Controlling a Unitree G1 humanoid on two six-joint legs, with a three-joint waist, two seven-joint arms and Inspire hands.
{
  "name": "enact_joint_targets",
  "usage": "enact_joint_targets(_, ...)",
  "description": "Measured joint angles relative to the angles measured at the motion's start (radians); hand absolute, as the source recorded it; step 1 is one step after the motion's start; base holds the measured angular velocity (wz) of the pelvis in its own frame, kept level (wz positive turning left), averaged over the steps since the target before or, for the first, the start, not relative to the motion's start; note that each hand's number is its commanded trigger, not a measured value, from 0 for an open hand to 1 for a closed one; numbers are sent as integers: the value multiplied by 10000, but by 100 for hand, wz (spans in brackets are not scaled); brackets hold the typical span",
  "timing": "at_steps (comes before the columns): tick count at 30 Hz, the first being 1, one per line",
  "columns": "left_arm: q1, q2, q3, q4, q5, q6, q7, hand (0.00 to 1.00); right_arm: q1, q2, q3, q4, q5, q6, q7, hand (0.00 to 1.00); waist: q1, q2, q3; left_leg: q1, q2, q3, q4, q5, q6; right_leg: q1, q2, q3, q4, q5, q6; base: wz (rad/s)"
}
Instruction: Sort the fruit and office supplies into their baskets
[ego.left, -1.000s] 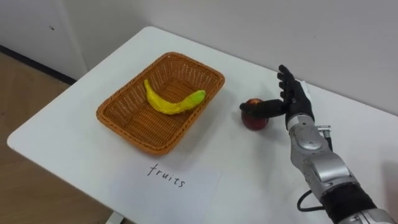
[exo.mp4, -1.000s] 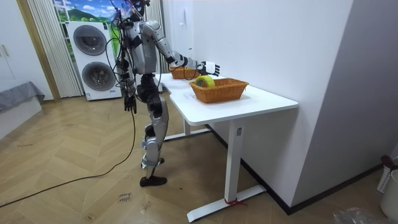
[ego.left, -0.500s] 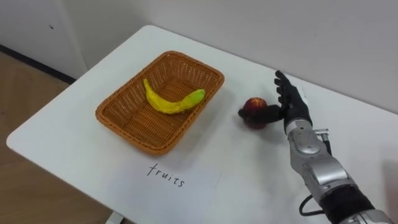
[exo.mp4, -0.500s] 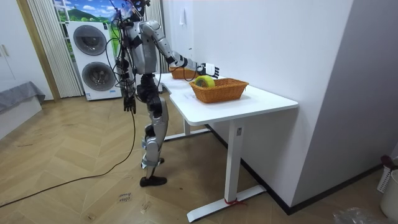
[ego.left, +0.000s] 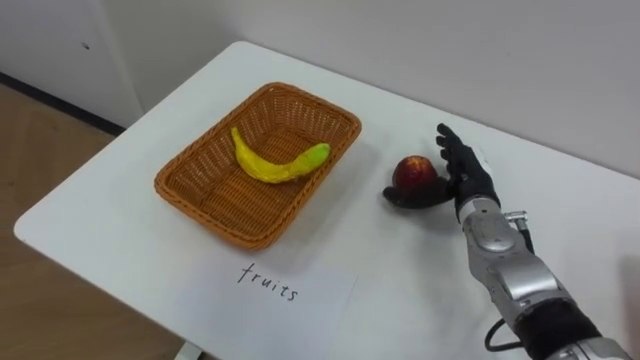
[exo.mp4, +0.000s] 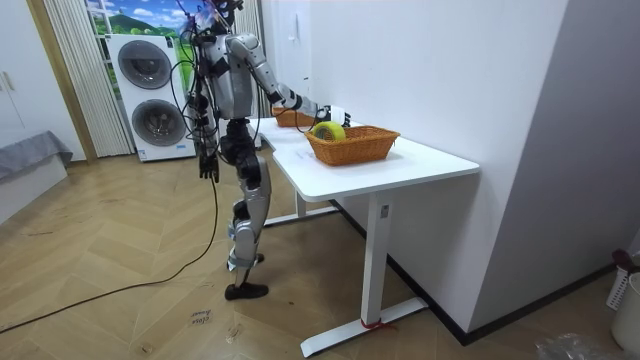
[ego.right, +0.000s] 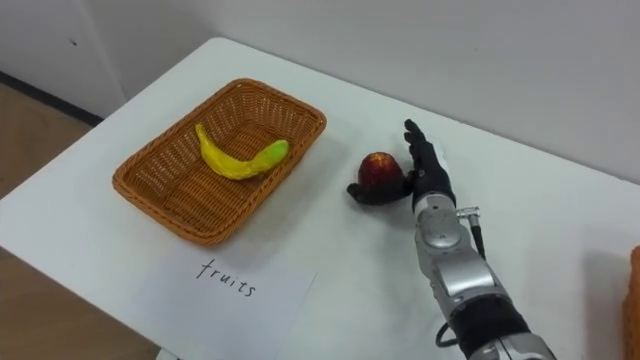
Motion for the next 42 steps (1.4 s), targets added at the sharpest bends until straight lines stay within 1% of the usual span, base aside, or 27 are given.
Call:
enact_joint_targets(3, -23, 19, 1, -2, 204, 5, -154, 0, 0, -3, 45, 30, -311, 1, 95, 0, -16, -28, -18, -48, -17, -79, 7, 0, 0, 2, 0, -117, 0, 0, 0, 7)
enact_joint_targets(5, -15, 20, -5, -18, 273, 19, -224, 0, 0, 1, 46, 322, -567, -85, 74, 0, 6, -84, -64, -25, -30, -124, 23, 13, 2, 8, -9, -143, 0, 0, 0, 8)
enact_joint_targets(7, -8, 21, -5, -17, 273, 19, -369, 0, 0, 2, 49, 411, -717, -87, 82, 0, 76, -119, -85, 5, -41, -166, 22, 19, 5, 40, -15, -202, 0, 0, 0, 2)
enact_joint_targets(10, -9, 17, -14, -20, 267, 14, -436, 0, 0, -16, 42, 598, -862, -87, 76, 0, 88, -166, -97, 11, -111, -258, 15, 64, 27, 69, -69, -230, 0, -21, 34, 10)
enact_joint_targets(13, -9, 23, -37, -20, 266, 11, -437, 0, 0, -23, 37, 697, -1036, -87, 104, 0, 166, -176, -61, 2, -153, -255, 19, 79, 52, 74, -114, -229, 5, -36, 59, 0)
enact_joint_targets(14, -11, 34, -39, -20, 267, 5, -443, 0, 0, -22, 37, 713, -1068, -86, 163, 0, 184, -195, -40, -48, -157, -273, 7, 80, 55, 76, -117, -235, 10, -36, 59, 0)
enact_joint_targets(17, -23, 66, -106, -22, 262, -3, -557, 0, 0, -24, 42, 770, -1088, -96, 212, 0, 227, -266, -10, -107, -160, -251, 5, 79, 54, 45, -112, -234, 12, -35, 60, 0)
enact_joint_targets(24, -22, 101, -203, -81, 239, 1, -542, 0, -1, -52, 153, 809, -1201, -113, 177, 0, 239, -271, -9, -109, -152, -247, 2, 88, 38, 44, -101, -288, 14, -36, 62, 0)
enact_joint_targets(27, -32, 123, -208, -79, 242, 5, -496, 0, 0, -91, 341, 867, -1214, -189, 162, 1, 215, -326, 12, -110, -150, -248, -4, 89, 37, 47, -102, -338, 14, -37, 64, 0)
enact_joint_targets(28, -32, 126, -216, -79, 242, 5, -422, 0, 1, -92, 342, 1007, -1348, -269, 166, 13, 209, -359, 19, -105, -149, -251, -2, 89, 37, 57, -103, -378, 13, -37, 64, 0)
enact_joint_targets(29, -32, 127, -235, -78, 242, 2, -319, 0, 1, -96, 345, 1137, -1520, -374, 167, 40, 212, -393, 23, -105, -149, -254, 0, 89, 37, 64, -104, -395, 14, -37, 64, 0)
enact_joint_targets(30, -32, 130, -255, -77, 241, 4, -301, 0, 1, -95, 346, 1154, -1551, -394, 171, 56, 213, -404, 26, -105, -150, -253, 2, 89, 37, 64, -105, -401, 14, -37, 64, 0)
enact_joint_targets(31, -32, 155, -353, -75, 238, 4, -290, 0, 1, -95, 364, 1174, -1611, -408, 165, 82, 223, -412, 29, -106, -151, -251, 5, 89, 37, 63, -105, -410, 14, -36, 65, 0)
enact_joint_targets(32, -43, 168, -391, -76, 239, 0, -287, 0, 1, -95, 368, 1201, -1716, -435, 120, 100, 229, -416, 29, -107, -151, -250, 5, 89, 37, 62, -106, -416, 13, -36, 66, 0)
enact_joint_targets(34, -59, 187, -391, -78, 240, 0, -281, 0, 1, -112, 363, 1229, -1949, -442, -60, 100, 231, -421, 27, -111, -149, -250, 5, 89, 36, 62, -106, -461, 13, -36, 66, 0)
enact_joint_targets(37, -59, 189, -392, -80, 240, 0, -182, 0, 0, -291, 348, 1229, -2265, -479, -231, 100, 236, -434, 19, -115, -148, -249, 0, 89, 36, 61, -108, -507, 14, -36, 66, 0)
enact_joint_targets(42, -106, 211, -391, -87, 243, 1, -110, 0, -21, -386, 353, 1227, -2371, -479, -406, 100, 256, -460, 10, -112, -145, -248, -29, 88, 37, 43, -105, -500, 12, -36, 67, 0)
